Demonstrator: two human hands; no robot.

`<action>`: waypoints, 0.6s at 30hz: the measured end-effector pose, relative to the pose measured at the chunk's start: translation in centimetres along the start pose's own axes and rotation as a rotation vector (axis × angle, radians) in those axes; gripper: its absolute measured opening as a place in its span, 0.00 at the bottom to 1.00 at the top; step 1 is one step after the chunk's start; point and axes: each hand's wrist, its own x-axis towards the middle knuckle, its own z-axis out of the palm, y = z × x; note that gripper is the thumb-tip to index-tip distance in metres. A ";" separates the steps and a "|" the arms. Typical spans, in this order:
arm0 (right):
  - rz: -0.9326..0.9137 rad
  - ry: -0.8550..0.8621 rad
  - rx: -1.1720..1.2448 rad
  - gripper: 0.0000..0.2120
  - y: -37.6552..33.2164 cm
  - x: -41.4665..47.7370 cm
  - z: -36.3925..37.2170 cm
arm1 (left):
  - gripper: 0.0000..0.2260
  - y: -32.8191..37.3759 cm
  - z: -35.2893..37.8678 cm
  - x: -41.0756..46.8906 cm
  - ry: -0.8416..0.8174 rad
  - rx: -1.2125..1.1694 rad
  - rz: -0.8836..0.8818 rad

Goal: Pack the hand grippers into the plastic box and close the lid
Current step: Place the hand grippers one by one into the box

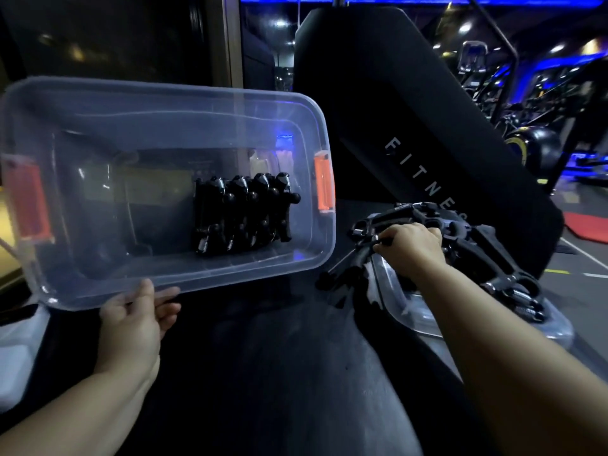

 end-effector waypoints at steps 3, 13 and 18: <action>-0.026 -0.020 0.044 0.09 0.1 -2.1 -1.0 | 0.09 -0.1 -0.2 0.1 0.003 -0.006 -0.014; -0.043 -0.119 0.480 0.07 -2.3 -6.9 -4.5 | 0.11 -0.4 -0.2 0.4 0.032 -0.029 -0.041; -0.062 -0.197 0.650 0.05 -4.2 -8.2 -4.1 | 0.07 -0.6 -0.1 0.4 0.028 -0.031 -0.043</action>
